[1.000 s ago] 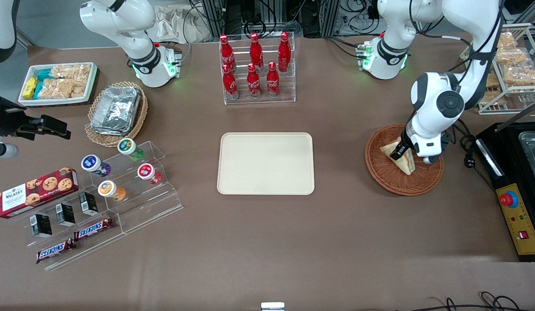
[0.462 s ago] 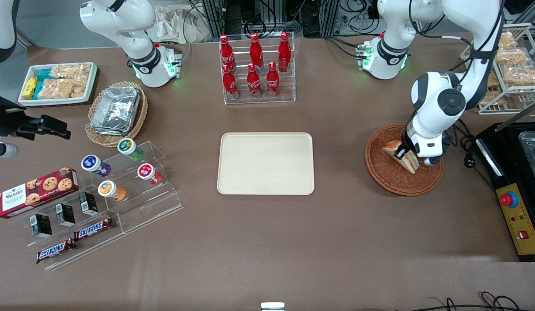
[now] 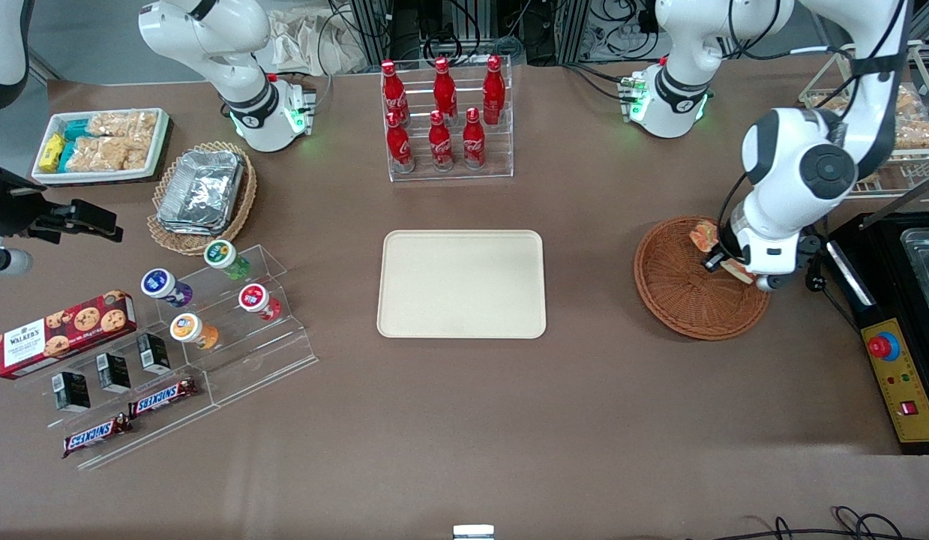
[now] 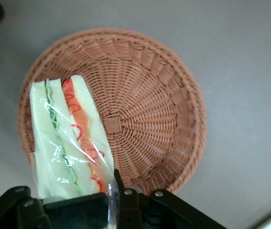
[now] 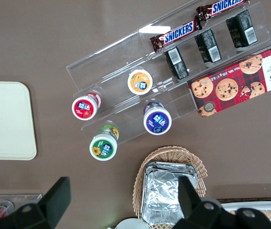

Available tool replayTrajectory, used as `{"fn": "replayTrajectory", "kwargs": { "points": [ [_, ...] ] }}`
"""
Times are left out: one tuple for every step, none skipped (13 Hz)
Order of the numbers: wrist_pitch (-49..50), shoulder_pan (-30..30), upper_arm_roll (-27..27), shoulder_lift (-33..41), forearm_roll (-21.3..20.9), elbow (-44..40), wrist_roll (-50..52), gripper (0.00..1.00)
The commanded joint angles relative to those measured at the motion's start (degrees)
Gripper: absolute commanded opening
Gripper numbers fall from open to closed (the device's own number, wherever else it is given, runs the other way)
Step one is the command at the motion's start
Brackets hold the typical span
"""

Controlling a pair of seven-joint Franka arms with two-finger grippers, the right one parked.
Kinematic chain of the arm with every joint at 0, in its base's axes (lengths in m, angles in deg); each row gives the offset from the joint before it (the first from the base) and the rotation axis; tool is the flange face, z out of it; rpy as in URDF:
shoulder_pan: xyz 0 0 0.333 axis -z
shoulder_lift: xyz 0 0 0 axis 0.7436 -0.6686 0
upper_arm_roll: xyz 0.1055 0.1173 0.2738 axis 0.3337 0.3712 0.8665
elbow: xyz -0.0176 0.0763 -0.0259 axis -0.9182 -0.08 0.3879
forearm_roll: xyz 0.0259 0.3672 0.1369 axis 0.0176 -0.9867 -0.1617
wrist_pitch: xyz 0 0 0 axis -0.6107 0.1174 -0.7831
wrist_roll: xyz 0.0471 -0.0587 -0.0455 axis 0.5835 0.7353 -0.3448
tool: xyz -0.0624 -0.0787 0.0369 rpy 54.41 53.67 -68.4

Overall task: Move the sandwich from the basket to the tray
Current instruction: 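Lift the sandwich up out of the basket with the left gripper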

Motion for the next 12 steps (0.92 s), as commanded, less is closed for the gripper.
{"fn": "replayTrajectory", "kwargs": {
  "points": [
    [11.22,0.08,-0.61,-1.05,0.19,-10.58,-2.39,0.00],
    [12.81,0.17,-1.22,-1.05,1.33,-12.95,-2.49,0.00],
    [13.53,0.17,-2.36,-1.05,3.43,-15.07,-2.83,0.00],
    [14.49,0.17,-3.59,-1.13,4.93,-16.83,-3.19,0.00],
    [15.63,0.17,-5.43,-1.13,5.90,-18.59,-3.28,0.00],
    [16.16,0.17,-7.88,-1.13,6.61,-19.73,-3.45,0.00],
    [16.08,0.08,-10.69,-1.22,7.48,-20.36,-4.85,0.00],
    [15.82,0.17,-12.90,-1.40,9.41,-21.23,-6.34,0.00],
    [15.30,0.17,-14.57,-2.36,11.69,-22.11,-7.83,0.00],
    [13.46,0.26,-16.76,-3.50,13.01,-22.73,-9.67,0.00],
    [10.31,0.17,-19.22,-4.73,13.38,-22.56,-11.78,0.00],
    [6.97,0.26,-21.60,-7.00,13.55,-22.39,-12.93,0.00]
  ]
}}
